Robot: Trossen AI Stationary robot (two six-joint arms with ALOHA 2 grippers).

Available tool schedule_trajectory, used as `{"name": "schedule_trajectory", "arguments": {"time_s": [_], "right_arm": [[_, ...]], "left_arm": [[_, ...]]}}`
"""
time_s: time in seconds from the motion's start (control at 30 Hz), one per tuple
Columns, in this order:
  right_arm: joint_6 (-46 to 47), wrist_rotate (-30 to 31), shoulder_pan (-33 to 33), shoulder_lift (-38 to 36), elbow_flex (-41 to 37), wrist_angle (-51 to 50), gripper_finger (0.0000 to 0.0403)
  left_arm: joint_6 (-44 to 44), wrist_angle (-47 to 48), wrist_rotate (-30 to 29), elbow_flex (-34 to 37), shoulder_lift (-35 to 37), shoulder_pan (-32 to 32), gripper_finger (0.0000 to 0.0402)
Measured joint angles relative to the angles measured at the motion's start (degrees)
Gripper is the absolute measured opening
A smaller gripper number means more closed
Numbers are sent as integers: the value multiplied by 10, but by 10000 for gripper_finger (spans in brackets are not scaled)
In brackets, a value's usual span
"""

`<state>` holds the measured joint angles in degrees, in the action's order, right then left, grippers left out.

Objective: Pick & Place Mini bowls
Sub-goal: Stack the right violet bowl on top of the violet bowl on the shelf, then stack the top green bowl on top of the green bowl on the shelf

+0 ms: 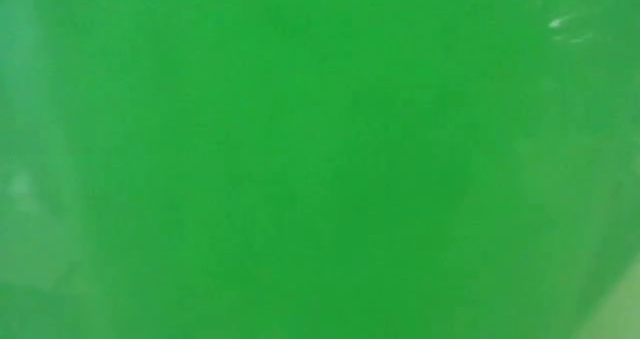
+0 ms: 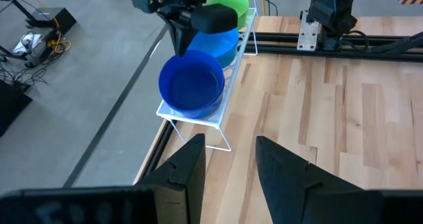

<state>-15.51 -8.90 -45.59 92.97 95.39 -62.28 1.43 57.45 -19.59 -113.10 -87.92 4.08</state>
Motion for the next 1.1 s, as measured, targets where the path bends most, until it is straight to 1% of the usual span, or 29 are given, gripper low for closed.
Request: {"name": "schedule_trajectory", "arguments": {"time_s": [0.17, 0.33, 0.5, 0.7, 0.83, 0.97, 1.1], "right_arm": [[-8, 0, -6, 0, -11, 13, 8], [-12, 0, -6, -19, 7, 12, 8], [-10, 0, -6, -63, 8, 12, 8], [17, -1, 0, -145, 4, 9, 8], [30, -1, 24, -204, -10, 9, 8], [37, -2, 66, -258, -42, 7, 8], [74, -2, 112, -306, -76, 8, 8]], "left_arm": [[0, 0, 0, 0, 0, 0, 129], [0, 0, 0, 0, 0, 0, 129], [0, 0, 0, 0, 0, 0, 129], [-1, 0, 1, 1, 0, 0, 129], [10, 0, 13, 18, 0, -1, 129], [31, -1, 53, 56, 0, -3, 129], [29, 0, 85, 106, -1, -13, 129]]}}
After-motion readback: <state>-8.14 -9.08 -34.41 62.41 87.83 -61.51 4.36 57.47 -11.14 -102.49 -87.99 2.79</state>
